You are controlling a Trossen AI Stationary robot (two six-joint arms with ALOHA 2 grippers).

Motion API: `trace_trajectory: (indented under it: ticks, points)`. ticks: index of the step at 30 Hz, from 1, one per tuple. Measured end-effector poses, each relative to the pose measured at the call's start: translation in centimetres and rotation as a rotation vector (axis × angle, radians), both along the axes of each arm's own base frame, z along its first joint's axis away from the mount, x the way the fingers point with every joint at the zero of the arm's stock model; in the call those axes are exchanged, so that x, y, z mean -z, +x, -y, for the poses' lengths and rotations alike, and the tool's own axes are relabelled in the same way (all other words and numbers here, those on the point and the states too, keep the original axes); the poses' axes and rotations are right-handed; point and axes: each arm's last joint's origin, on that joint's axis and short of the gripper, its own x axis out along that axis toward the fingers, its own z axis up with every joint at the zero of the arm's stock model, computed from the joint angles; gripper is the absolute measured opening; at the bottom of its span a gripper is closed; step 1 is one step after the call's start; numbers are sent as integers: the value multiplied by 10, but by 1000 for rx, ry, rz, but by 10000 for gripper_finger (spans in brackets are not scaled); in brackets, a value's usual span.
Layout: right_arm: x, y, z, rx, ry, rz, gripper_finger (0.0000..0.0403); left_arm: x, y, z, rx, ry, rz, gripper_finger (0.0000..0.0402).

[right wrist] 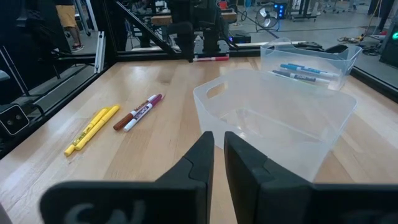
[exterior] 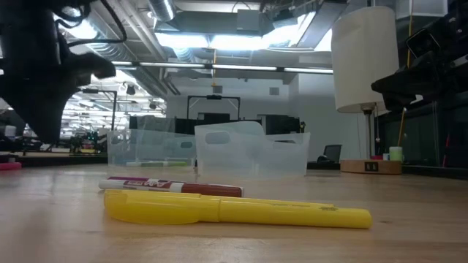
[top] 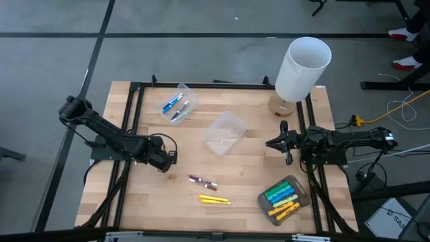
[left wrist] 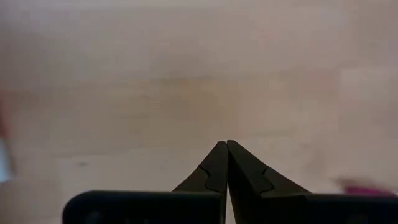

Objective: Pick & Place Markers
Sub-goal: Put the pink marker into the transparent bin

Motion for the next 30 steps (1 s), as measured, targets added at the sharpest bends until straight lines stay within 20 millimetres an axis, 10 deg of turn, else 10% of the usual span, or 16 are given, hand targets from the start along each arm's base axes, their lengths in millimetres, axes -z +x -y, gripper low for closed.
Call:
trace_trajectory:
  ticks: [11, 30]
  points:
    - [0, 0, 0, 0, 0, 0, 40, -23, 9, -28, 192, 69, -340, 2]
    - [0, 0, 0, 0, 0, 0, 40, -9, 8, -73, 266, 146, -744, 1]
